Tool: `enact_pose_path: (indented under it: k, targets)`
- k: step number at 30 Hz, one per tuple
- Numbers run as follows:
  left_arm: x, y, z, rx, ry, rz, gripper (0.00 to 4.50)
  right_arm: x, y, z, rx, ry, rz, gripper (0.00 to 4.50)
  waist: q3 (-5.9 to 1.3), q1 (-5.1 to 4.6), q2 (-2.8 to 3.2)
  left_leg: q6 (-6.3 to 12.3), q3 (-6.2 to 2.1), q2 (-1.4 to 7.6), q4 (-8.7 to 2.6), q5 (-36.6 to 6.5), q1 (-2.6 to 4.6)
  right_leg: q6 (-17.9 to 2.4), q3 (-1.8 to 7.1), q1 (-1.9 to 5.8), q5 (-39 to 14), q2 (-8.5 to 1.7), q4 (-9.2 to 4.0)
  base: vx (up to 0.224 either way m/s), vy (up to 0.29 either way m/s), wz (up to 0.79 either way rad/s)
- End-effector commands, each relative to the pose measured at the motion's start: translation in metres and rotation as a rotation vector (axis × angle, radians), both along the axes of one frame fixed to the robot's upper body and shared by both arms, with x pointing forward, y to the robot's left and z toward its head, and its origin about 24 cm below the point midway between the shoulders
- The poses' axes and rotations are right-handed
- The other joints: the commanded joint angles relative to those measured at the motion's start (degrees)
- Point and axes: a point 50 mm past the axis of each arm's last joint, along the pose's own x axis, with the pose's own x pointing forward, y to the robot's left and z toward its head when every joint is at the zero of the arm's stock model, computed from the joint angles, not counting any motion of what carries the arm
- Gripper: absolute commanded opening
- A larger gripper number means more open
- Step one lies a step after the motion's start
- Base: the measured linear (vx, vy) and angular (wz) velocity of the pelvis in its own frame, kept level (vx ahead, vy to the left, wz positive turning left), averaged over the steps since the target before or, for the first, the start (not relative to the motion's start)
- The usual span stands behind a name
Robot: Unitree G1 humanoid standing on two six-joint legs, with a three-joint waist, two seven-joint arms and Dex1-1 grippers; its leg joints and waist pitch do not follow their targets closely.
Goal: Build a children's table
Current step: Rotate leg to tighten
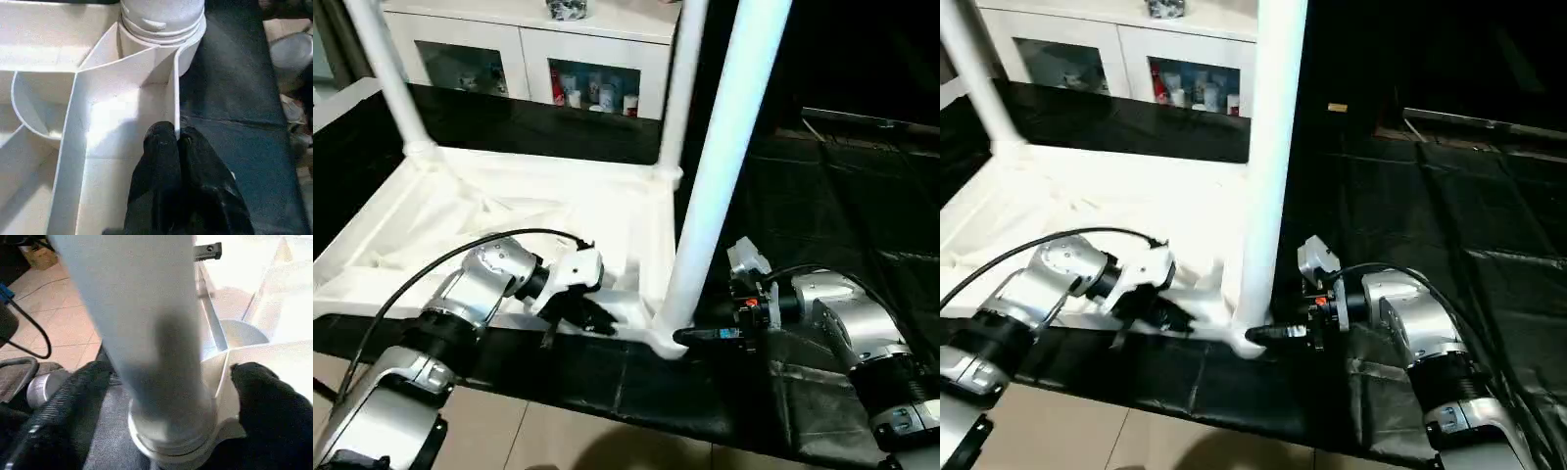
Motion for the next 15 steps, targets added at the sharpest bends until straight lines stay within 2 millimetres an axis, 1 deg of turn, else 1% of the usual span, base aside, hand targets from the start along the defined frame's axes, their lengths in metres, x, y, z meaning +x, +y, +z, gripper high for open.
enact_pose_path:
  k: [1,2,3,4,5,7,8,9,10,11,14,15]
  targets:
    - [-0.0054,-0.0075,-0.0008,0.013,0.009,-0.078,0.00,0.0028,0.0033,0.0065,0.010,-0.021,0.028,3.85,-3.71,-0.37,-0.20,3.27,1.22,-0.51,-3.38,-9.1,-0.43,-12.6,2.41,3.67,-11.7,-2.15,-2.97,0.000,0.000,0.00]
    - [-0.0059,-0.0075,-0.0010,0.013,0.009,-0.083,0.00,0.0035,0.0040,0.0062,0.012,-0.018,0.031,3.71,-3.70,-0.30,-0.29,3.15,1.21,-0.54,-3.38,-9.2,-0.46,-12.4,2.41,3.71,-12.2,-2.19,-2.97,0.000,0.000,0.00]
    - [-0.0059,-0.0075,-0.0010,0.013,0.009,-0.083,0.00,0.0035,0.0040,0.0062,0.012,-0.018,0.031,3.64,-3.72,-0.29,-0.27,3.08,1.20,-0.54,-3.40,-9.3,-0.45,-12.3,2.39,3.70,-12.5,-2.22,-3.01,0.000,0.000,0.00]
    - [-0.0062,-0.0076,-0.0011,0.015,0.008,-0.086,0.00,0.0038,0.0043,0.0057,0.011,-0.015,0.032,3.64,-3.70,-0.27,-0.37,2.96,1.19,-0.57,-3.38,-9.3,-0.50,-12.0,2.38,3.71,-13.1,-2.23,-3.05,0.000,0.000,0.00]
    - [-0.0065,-0.0076,-0.0012,0.016,0.008,-0.089,0.00,0.0038,0.0044,0.0052,0.008,-0.013,0.035,3.41,-3.71,-0.30,-0.35,2.88,1.16,-0.56,-3.39,-9.2,-0.50,-11.8,2.39,3.71,-13.3,-2.22,-3.07,0.000,0.000,0.00]
    - [-0.0067,-0.0076,-0.0012,0.016,0.008,-0.090,0.00,0.0038,0.0046,0.0050,0.007,-0.011,0.038,3.27,-3.71,-0.33,-0.36,2.81,1.15,-0.57,-3.39,-9.2,-0.53,-11.6,2.38,3.72,-13.4,-2.20,-3.06,0.000,0.000,0.00]
    - [-0.0068,-0.0074,-0.0013,0.017,0.007,-0.091,0.00,0.0038,0.0049,0.0049,0.007,-0.011,0.040,3.27,-3.71,-0.31,-0.38,2.80,1.16,-0.55,-3.38,-9.3,-0.50,-11.6,2.39,3.69,-13.5,-2.22,-3.08,0.000,0.000,0.00]
    - [-0.0071,-0.0070,-0.0012,0.018,0.007,-0.092,0.00,0.0039,0.0053,0.0048,0.007,-0.010,0.042,3.08,-3.70,-0.29,-0.37,2.81,1.17,-0.58,-3.36,-9.3,-0.51,-11.6,2.40,3.68,-13.4,-2.20,-3.09,0.000,0.000,0.00]
    - [-0.0071,-0.0070,-0.0012,0.018,0.007,-0.092,0.00,0.0039,0.0053,0.0048,0.007,-0.010,0.042,3.08,-3.71,-0.31,-0.41,2.79,1.16,-0.58,-3.37,-9.3,-0.54,-11.5,2.40,3.72,-13.5,-2.22,-3.08,0.000,0.000,0.00]
    - [-0.0071,-0.0070,-0.0012,0.018,0.007,-0.092,0.00,0.0039,0.0053,0.0048,0.007,-0.010,0.042,2.89,-3.72,-0.30,-0.38,2.78,1.14,-0.55,-3.38,-9.2,-0.52,-11.5,2.39,3.70,-13.3,-2.21,-3.04,0.000,0.000,0.00]
    - [-0.0079,-0.0057,-0.0013,0.022,0.007,-0.095,0.00,0.0034,0.0070,0.0044,0.012,-0.009,0.052,2.70,-3.74,-0.33,-0.39,2.81,1.16,-0.62,-3.32,-9.1,-0.59,-11.5,2.38,3.73,-13.3,-2.18,-3.03,0.000,0.000,0.00]
    - [-0.0079,-0.0057,-0.0013,0.022,0.007,-0.095,0.00,0.0034,0.0070,0.0044,0.012,-0.009,0.052,2.70,-3.72,-0.37,-0.39,2.79,1.14,-0.62,-3.34,-9.2,-0.59,-11.4,2.37,3.72,-13.4,-2.17,-3.03,0.000,0.000,0.00]
